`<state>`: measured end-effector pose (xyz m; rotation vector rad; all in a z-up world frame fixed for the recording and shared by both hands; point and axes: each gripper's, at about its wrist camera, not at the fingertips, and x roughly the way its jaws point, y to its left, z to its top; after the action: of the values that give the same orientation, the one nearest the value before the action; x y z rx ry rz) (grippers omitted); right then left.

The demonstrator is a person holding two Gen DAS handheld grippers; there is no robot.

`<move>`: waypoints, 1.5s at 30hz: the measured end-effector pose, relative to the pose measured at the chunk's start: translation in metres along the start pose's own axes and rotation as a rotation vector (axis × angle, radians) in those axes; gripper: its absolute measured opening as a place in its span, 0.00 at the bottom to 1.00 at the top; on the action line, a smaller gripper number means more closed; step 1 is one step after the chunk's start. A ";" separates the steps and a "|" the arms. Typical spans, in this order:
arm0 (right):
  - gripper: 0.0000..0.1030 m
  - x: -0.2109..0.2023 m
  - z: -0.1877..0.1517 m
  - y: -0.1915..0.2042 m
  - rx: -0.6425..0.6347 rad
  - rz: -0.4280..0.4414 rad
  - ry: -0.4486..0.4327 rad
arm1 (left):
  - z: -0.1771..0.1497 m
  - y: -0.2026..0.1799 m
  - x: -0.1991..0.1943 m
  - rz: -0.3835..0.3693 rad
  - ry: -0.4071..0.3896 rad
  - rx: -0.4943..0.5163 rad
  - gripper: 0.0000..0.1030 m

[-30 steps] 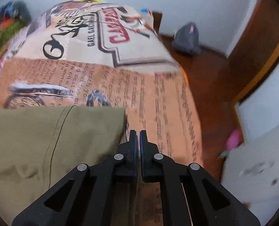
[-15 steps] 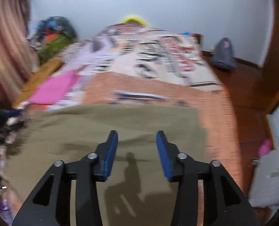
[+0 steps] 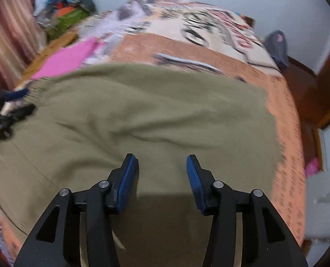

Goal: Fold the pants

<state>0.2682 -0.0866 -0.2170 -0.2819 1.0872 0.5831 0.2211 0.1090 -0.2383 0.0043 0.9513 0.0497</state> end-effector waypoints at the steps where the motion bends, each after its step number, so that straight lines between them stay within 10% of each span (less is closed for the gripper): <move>1: 0.41 -0.002 -0.004 -0.002 0.009 -0.009 0.007 | 0.000 -0.001 -0.001 0.008 0.000 0.003 0.82; 23: 0.48 -0.129 -0.039 0.053 0.012 -0.029 -0.324 | -0.040 -0.005 -0.131 -0.132 -0.116 -0.195 0.92; 34: 0.48 -0.063 -0.062 0.077 0.033 0.038 -0.174 | -0.086 -0.034 -0.088 -0.312 0.092 -0.256 0.92; 45: 0.56 -0.057 -0.076 0.072 0.056 0.077 -0.173 | -0.080 -0.044 -0.062 -0.418 0.089 -0.327 0.99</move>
<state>0.1513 -0.0820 -0.1958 -0.1383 0.9480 0.6330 0.1217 0.0610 -0.2350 -0.5011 1.0076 -0.1823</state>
